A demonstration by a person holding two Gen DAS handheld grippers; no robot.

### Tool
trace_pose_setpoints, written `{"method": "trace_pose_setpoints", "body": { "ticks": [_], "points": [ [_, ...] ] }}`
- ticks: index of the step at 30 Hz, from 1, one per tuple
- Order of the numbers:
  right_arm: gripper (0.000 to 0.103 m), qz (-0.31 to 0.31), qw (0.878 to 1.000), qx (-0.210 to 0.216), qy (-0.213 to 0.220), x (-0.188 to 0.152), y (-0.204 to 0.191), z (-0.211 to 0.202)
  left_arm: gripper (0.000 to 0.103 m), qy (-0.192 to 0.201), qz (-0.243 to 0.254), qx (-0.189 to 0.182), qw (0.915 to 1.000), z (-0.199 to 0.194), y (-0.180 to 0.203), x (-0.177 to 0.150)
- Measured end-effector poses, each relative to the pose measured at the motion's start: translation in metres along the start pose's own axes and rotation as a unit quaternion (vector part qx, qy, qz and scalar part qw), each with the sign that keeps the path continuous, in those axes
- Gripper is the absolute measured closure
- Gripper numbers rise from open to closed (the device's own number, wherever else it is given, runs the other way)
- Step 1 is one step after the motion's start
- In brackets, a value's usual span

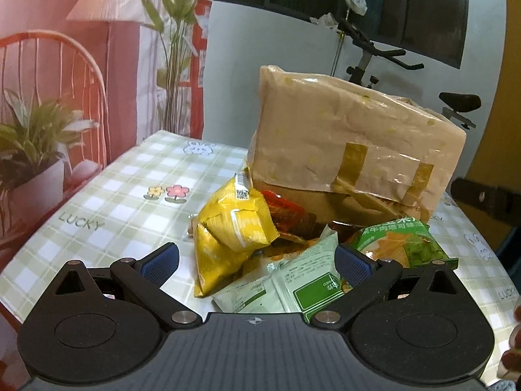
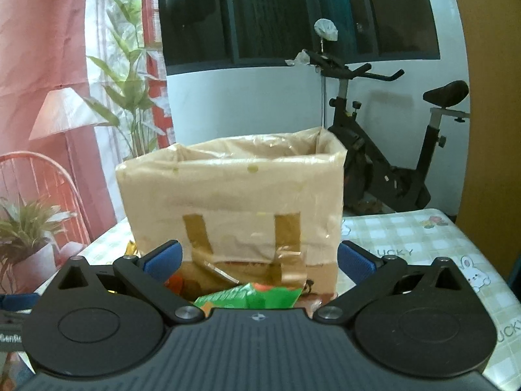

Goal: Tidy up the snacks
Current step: 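Grasp the green chip bag with the right tool while the left grasps the pale green cracker bag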

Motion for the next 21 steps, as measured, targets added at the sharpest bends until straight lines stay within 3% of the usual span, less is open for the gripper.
{"method": "trace_pose_setpoints", "body": {
  "ticks": [5,12,21],
  "points": [
    [0.000,0.003,1.000,-0.023,-0.013,-0.015,0.006,0.005,0.001,-0.014,0.011,-0.012,0.9998,0.012,0.012,-0.004],
    [0.000,0.006,0.999,-0.021,-0.031,-0.030,0.008,0.007,0.001,-0.060,0.013,-0.014,0.9980,0.036,0.019,-0.022],
    [0.000,0.012,0.999,-0.008,-0.050,-0.040,0.006,0.013,0.000,-0.089,-0.015,-0.031,0.9954,0.054,0.011,-0.033]
  ]
}}
Point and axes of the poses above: each gripper's, at about its wrist camera, not at the fingertips, and z roughly the way its jaws point, y to its right, x to its top, the point moved 8 cm from there along z, roughly the way its jaws point, and after that the axes turned 5 degrees about -z, right-handed, at the moved point
